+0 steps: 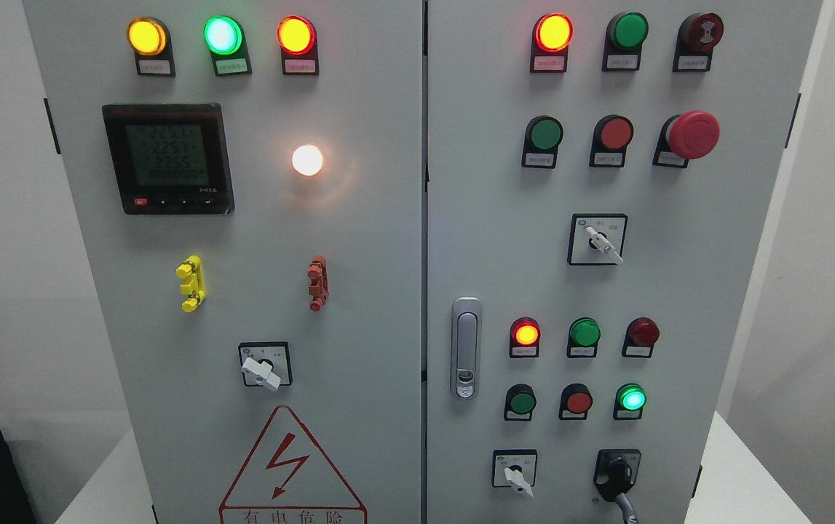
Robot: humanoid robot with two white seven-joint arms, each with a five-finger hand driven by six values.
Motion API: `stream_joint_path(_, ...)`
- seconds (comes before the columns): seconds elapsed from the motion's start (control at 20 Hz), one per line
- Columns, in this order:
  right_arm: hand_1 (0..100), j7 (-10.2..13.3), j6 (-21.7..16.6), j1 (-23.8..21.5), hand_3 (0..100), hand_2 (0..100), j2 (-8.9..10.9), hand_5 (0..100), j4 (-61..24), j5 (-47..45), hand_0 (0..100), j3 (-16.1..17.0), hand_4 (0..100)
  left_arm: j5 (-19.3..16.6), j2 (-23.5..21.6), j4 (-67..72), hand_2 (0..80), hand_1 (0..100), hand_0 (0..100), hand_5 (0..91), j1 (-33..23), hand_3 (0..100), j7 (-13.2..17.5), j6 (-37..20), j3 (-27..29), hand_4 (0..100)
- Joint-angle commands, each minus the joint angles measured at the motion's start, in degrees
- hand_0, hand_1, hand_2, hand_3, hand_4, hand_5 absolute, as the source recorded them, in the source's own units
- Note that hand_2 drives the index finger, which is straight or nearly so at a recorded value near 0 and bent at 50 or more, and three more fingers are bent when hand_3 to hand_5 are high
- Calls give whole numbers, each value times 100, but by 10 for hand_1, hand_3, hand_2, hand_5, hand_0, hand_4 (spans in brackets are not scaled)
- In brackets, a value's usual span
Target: Trip black knob to open circuit
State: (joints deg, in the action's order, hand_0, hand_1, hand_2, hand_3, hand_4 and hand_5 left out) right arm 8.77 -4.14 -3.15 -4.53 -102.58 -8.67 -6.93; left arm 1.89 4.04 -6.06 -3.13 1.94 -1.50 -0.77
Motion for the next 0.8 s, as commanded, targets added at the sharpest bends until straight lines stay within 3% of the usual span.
stream_joint_path(0.0,156,-174,-96,131,1000,75,14,985,-228,-12,97,-124,1000,14,9,-1,0,389,120,0,14,0,-1,-17,7,0)
stream_joint_path(0.75,161,-174,-87,104,1000,78,146,984,-271,-99,98,60,1000,14,9,-1,0,389,120,0,14,0,-1,-17,7,0)
